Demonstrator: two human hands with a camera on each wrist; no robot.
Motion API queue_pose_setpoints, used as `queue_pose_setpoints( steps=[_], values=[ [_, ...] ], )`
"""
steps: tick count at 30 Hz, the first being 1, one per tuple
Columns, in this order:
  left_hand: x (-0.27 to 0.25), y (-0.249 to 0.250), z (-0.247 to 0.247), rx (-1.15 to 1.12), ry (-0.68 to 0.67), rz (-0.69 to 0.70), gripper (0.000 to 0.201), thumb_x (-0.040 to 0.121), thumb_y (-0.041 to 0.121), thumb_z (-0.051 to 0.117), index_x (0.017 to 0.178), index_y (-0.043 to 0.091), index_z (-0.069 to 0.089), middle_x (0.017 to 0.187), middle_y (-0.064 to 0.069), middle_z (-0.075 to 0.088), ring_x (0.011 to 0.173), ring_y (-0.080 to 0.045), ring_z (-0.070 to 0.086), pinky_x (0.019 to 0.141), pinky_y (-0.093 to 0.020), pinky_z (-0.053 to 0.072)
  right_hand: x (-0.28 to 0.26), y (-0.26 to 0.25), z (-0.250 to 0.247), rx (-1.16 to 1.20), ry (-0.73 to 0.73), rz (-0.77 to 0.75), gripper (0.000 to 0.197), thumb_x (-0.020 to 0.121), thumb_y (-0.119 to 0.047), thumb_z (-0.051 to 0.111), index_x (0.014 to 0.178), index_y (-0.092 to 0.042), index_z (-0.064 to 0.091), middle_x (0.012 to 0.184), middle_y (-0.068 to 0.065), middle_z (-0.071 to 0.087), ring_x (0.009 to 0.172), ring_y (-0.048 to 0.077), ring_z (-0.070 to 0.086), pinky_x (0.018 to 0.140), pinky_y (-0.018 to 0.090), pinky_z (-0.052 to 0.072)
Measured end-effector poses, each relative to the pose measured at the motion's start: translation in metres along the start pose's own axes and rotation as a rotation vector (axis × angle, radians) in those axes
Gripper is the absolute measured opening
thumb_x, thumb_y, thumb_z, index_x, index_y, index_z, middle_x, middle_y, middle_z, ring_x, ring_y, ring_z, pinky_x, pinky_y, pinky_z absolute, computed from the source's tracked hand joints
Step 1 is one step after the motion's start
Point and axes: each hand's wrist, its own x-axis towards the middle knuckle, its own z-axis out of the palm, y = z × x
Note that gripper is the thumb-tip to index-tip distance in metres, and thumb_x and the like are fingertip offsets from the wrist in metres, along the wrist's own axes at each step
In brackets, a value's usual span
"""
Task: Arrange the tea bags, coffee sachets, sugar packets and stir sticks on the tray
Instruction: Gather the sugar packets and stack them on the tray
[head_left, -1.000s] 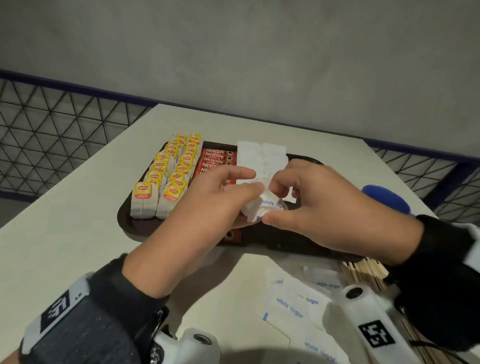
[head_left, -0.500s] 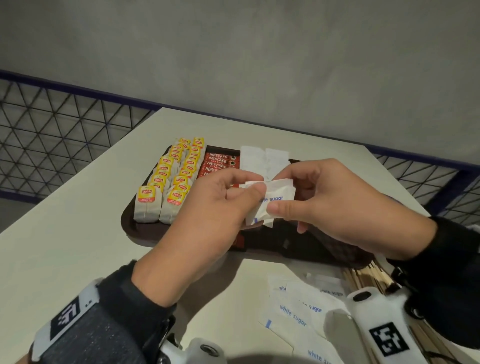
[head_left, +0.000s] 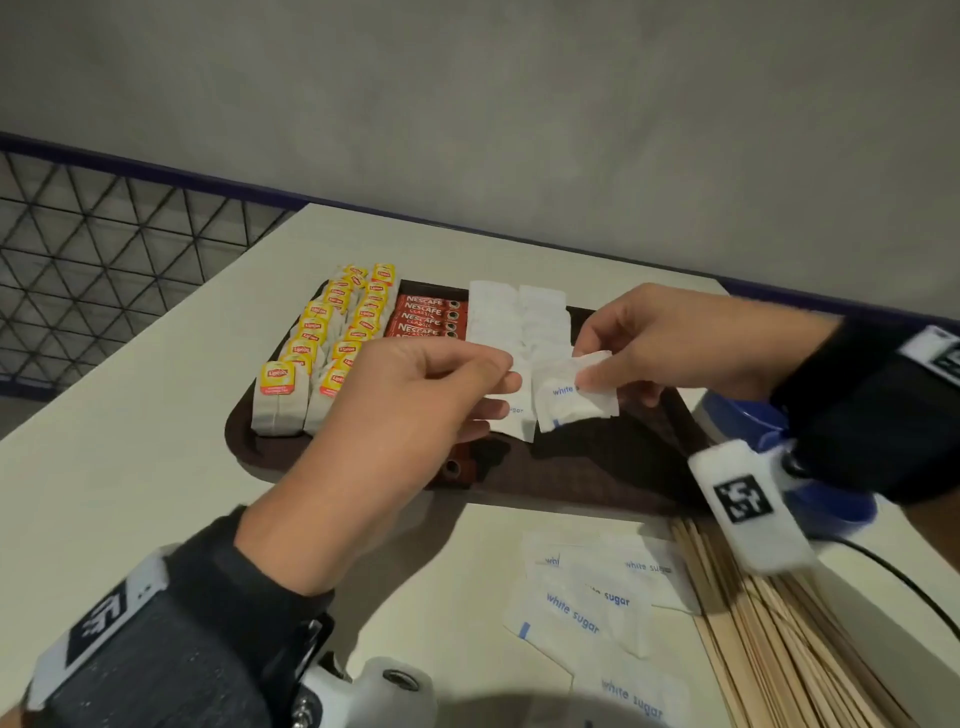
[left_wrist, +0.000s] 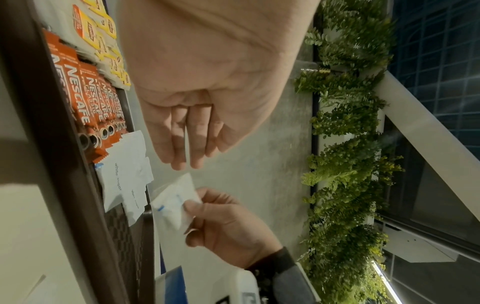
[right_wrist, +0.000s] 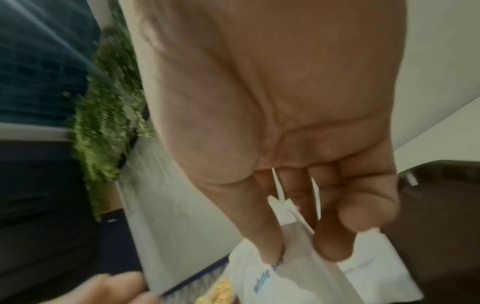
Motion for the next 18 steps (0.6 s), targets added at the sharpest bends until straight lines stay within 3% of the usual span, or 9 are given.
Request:
queue_pose_setpoints(
  steps=[5, 9, 13, 15, 18],
  values=[
    [-0.002, 0.007, -0.002, 0.000, -0.013, -0.019, 0.015, 0.097, 0.014, 0.063, 0.094, 0.012, 0.078, 0.087, -0.003, 0.080, 0.085, -0.022, 0.078, 0.083, -0.036, 0.063, 0.040, 0.034, 0.006, -0.077, -0.047, 0.195, 0.005, 0.097, -0.008, 0.064, 0.100, -0.007, 0.067, 0.108, 0.020, 0.074, 0.080, 0.022, 0.067, 0.059, 0.027, 0.055],
    [-0.003, 0.008, 0.000, 0.012, -0.038, -0.021, 0.014, 0.096, 0.014, 0.064, 0.092, 0.012, 0.078, 0.087, -0.003, 0.080, 0.083, -0.024, 0.078, 0.085, -0.040, 0.063, 0.053, 0.042, 0.013, -0.060, -0.055, 0.239, 0.018, 0.100, -0.005, 0.058, 0.116, 0.002, 0.061, 0.113, 0.024, 0.071, 0.084, 0.027, 0.068, 0.071, 0.035, 0.060],
    [-0.002, 0.009, 0.000, 0.015, -0.039, -0.021, 0.015, 0.096, 0.013, 0.064, 0.090, 0.011, 0.077, 0.087, -0.004, 0.080, 0.080, -0.025, 0.077, 0.083, -0.041, 0.064, 0.061, 0.039, 0.019, -0.026, -0.015, 0.241, 0.021, 0.098, -0.003, 0.060, 0.118, 0.004, 0.059, 0.113, 0.024, 0.070, 0.087, 0.029, 0.071, 0.076, 0.038, 0.063],
    [-0.002, 0.010, -0.001, 0.017, -0.037, -0.018, 0.014, 0.096, 0.013, 0.064, 0.090, 0.011, 0.077, 0.086, -0.004, 0.080, 0.080, -0.026, 0.077, 0.082, -0.041, 0.064, 0.061, 0.034, 0.021, -0.019, 0.013, 0.239, 0.022, 0.096, -0.009, 0.065, 0.116, -0.002, 0.058, 0.114, 0.022, 0.068, 0.091, 0.031, 0.072, 0.072, 0.035, 0.064],
    [-0.002, 0.011, -0.002, 0.017, -0.037, -0.012, 0.014, 0.097, 0.013, 0.064, 0.091, 0.010, 0.077, 0.087, -0.005, 0.080, 0.078, -0.025, 0.077, 0.082, -0.042, 0.064, 0.057, 0.026, 0.023, -0.064, 0.058, 0.218, 0.023, 0.094, -0.020, 0.071, 0.109, -0.008, 0.057, 0.107, 0.015, 0.064, 0.079, 0.023, 0.068, 0.059, 0.025, 0.061]
  ],
)
